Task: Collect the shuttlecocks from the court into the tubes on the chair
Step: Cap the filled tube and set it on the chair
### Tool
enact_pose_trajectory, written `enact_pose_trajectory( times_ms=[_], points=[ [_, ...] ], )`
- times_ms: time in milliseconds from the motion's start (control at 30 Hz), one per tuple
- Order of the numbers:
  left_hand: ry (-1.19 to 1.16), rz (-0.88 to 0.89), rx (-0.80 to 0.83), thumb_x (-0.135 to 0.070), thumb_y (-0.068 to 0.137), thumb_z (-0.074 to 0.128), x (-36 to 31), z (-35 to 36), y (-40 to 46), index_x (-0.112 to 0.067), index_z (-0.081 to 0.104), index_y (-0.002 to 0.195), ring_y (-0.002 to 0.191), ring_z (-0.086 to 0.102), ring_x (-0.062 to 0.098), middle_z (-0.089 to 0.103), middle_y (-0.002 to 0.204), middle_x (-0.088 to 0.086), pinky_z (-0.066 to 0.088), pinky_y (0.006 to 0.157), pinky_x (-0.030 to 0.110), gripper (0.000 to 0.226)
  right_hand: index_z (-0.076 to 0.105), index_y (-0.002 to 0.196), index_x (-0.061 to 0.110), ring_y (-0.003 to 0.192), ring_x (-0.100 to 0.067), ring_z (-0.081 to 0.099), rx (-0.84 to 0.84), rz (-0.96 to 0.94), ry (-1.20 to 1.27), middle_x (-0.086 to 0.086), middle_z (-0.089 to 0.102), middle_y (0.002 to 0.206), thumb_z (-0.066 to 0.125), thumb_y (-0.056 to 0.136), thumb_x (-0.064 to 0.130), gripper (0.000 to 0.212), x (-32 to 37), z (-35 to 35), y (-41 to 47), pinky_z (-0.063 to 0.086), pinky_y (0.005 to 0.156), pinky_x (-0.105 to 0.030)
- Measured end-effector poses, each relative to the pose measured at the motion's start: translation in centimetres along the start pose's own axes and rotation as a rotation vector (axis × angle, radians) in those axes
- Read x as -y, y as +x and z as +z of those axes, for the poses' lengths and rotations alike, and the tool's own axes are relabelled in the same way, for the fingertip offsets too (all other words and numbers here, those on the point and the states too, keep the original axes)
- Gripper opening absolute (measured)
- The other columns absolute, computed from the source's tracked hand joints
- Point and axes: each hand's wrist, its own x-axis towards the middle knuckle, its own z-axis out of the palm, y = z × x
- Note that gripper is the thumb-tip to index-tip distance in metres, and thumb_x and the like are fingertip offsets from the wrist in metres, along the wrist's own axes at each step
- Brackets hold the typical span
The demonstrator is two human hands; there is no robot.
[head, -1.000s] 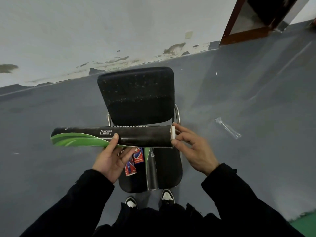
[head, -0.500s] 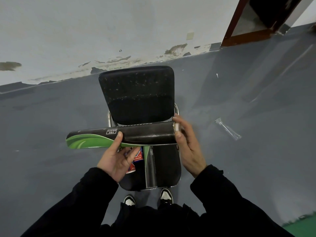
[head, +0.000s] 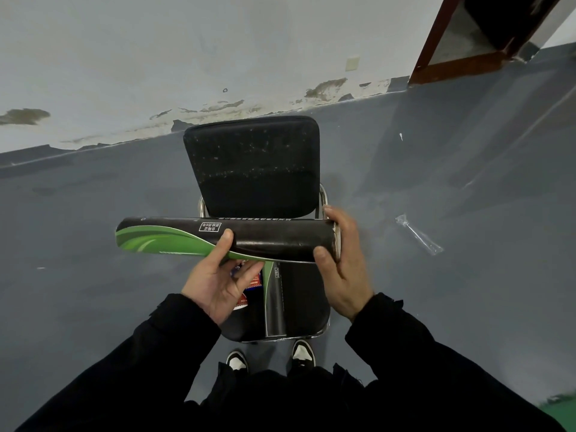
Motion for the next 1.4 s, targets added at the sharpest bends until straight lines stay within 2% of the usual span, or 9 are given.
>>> enact_pose_trajectory(
  times_ms=[167,300,467,567,733,1000,1133,1233,1400],
  points=[
    [0.084,0.015,-0.028,-0.029,0.086,0.072,-0.3,-0.4,0.0,-0.004,0.058,0.135,0.102,0.075,0.032,0.077,0.104,0.017,0.064,0.063,0.033,0.057,0.013,0.146,0.046,0.121,-0.004,0.047,0.169,0.065,-0.124,0.003,0.031,0.143,0.068,0.078,0.050,0.087,-1.3,-0.3,-1.9,0.050,0.097,-0.017],
    [0.128,0.009,-0.058,-0.026,0.088,0.075,0.4,-0.5,0.4,-0.007,0.053,0.141,0.103,0.075,0.034,0.073,0.119,0.020,0.064,0.066,0.037,0.061,0.019,0.146,0.049,0.129,-0.019,0.049,0.166,0.356,0.371,-0.001,0.035,0.144,0.070,0.073,0.052,0.089,-0.9,-0.1,-2.7,0.050,0.103,-0.027],
    [0.141,0.019,-0.067,-0.027,0.090,0.073,1.2,-0.7,0.6,-0.007,0.054,0.138,0.104,0.074,0.034,0.073,0.120,0.021,0.065,0.072,0.039,0.055,0.027,0.154,0.047,0.148,-0.016,0.032,0.057,0.642,0.596,0.006,0.031,0.163,0.045,0.076,0.091,0.091,0.1,0.0,-1.8,0.022,0.125,-0.045],
    [0.154,0.024,-0.078,-0.025,0.092,0.071,1.9,-1.1,0.6,-0.009,0.057,0.133,0.102,0.075,0.032,0.077,0.109,0.017,0.065,0.071,0.038,0.046,0.063,0.132,0.041,0.133,-0.021,0.053,0.042,0.789,0.852,-0.002,0.063,0.135,0.029,0.101,0.067,0.053,-1.3,-0.2,-1.8,0.032,0.119,-0.041],
    [0.083,-0.035,-0.091,-0.031,0.092,0.069,2.0,-1.9,0.9,-0.006,0.064,0.124,0.097,0.077,0.028,0.078,0.103,0.016,0.065,0.071,0.034,0.041,0.046,0.150,0.022,0.124,-0.023,0.063,-0.049,0.897,1.082,-0.006,0.064,0.140,0.031,0.107,0.047,0.052,-3.6,-1.7,-2.0,0.045,0.104,-0.041],
    [0.049,-0.017,-0.165,-0.031,0.094,0.068,4.2,-2.1,2.3,-0.008,0.061,0.134,0.115,0.070,0.031,0.070,0.127,0.019,0.065,0.079,0.037,0.047,0.043,0.149,0.026,0.124,-0.017,0.061,0.069,0.873,0.662,-0.007,0.060,0.137,0.054,0.079,0.081,0.090,-3.4,0.8,-1.6,0.043,0.114,-0.040],
    [0.141,-0.064,-0.200,-0.032,0.091,0.073,3.9,-3.4,3.5,-0.013,0.060,0.127,0.107,0.073,0.031,0.074,0.117,0.017,0.064,0.073,0.040,0.042,0.057,0.124,0.026,0.110,-0.017,0.063,0.399,0.862,0.370,-0.007,0.060,0.127,0.064,0.083,0.065,0.057,-5.4,-0.9,-0.6,0.054,0.086,-0.026],
    [0.369,-0.104,-0.179,-0.031,0.091,0.075,4.9,-3.4,4.5,-0.021,0.057,0.129,0.107,0.071,0.031,0.071,0.120,0.013,0.063,0.073,0.043,0.044,0.058,0.124,0.030,0.104,-0.010,0.064,0.694,0.769,0.089,0.004,0.063,0.118,0.078,0.071,0.056,0.063,-7.3,-0.9,-1.0,0.053,0.084,-0.022],
    [0.622,-0.170,-0.111,-0.026,0.096,0.070,7.8,-2.3,5.9,-0.026,0.054,0.121,0.111,0.064,0.023,0.063,0.127,0.003,0.062,0.061,0.036,0.030,0.055,0.127,0.022,0.101,-0.017,0.070,0.667,0.905,0.048,-0.001,0.070,0.111,0.087,0.060,0.046,0.077,-10.7,2.4,-4.4,0.057,0.093,-0.035]
  ],
)
